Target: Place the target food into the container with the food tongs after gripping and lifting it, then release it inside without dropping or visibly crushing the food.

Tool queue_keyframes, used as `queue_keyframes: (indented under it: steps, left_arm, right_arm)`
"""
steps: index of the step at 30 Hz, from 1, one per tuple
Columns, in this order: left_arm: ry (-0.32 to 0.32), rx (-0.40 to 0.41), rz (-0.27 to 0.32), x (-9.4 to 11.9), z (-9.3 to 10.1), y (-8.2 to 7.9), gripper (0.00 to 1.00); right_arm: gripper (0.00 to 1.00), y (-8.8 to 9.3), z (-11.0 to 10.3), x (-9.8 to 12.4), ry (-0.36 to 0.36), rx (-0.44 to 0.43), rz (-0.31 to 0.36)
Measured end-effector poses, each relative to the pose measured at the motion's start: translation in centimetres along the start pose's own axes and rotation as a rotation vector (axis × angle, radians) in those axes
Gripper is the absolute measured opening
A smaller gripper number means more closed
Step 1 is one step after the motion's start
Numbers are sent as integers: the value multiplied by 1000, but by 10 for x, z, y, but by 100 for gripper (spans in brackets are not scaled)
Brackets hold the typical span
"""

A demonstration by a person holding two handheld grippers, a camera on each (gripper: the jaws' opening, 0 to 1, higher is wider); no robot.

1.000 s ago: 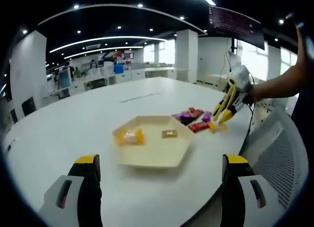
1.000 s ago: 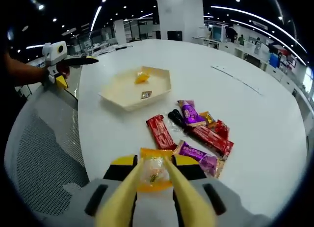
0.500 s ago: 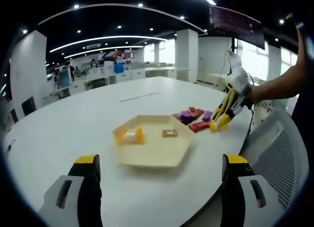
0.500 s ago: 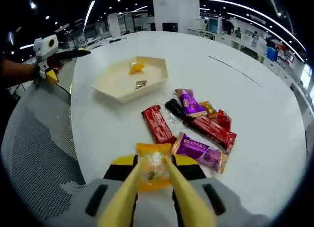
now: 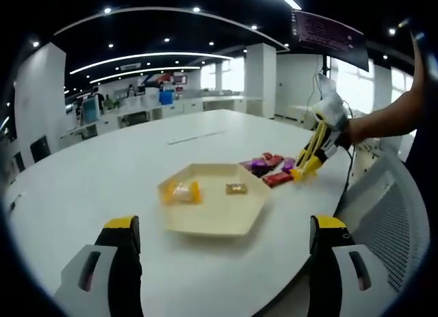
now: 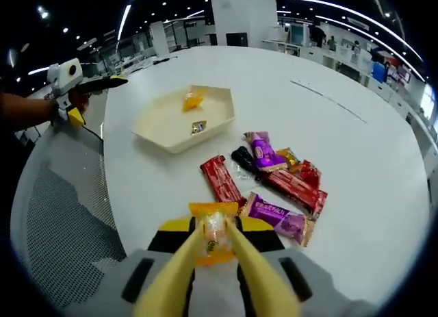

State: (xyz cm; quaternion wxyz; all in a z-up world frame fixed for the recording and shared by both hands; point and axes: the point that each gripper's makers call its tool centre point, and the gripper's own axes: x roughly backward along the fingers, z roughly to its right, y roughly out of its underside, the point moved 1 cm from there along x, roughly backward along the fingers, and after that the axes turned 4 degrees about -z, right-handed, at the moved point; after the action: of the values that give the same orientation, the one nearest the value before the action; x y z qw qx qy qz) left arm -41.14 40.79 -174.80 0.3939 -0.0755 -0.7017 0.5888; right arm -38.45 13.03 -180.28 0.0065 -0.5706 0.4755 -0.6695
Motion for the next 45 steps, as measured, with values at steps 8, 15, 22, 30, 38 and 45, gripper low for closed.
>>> queue_keyframes:
  steps: [8,15,22,30,38,45]
  left_arm:
    - [1,-7,-4,0,1,0,99]
    - [2,-13,-2,0,1,0,99]
    - [12,-18,-9,-1,2,2,99]
    - [6,-14,1,0,1,-1,99]
    - [4,-20,-2,0,1,0,99]
    - [1,-23,-4,0,1,0,99]
  right_arm:
    - [23,-26,12,23,5,16,35]
    - [23,-39,20,34,19,31,47]
    - [23,-60,22,35,21,53,60]
    - [22,-94,22,31,16,114,66]
    - [22,-140,5,18,-26,181,85]
    - [22,-179,-26,-6,-80,283,71]
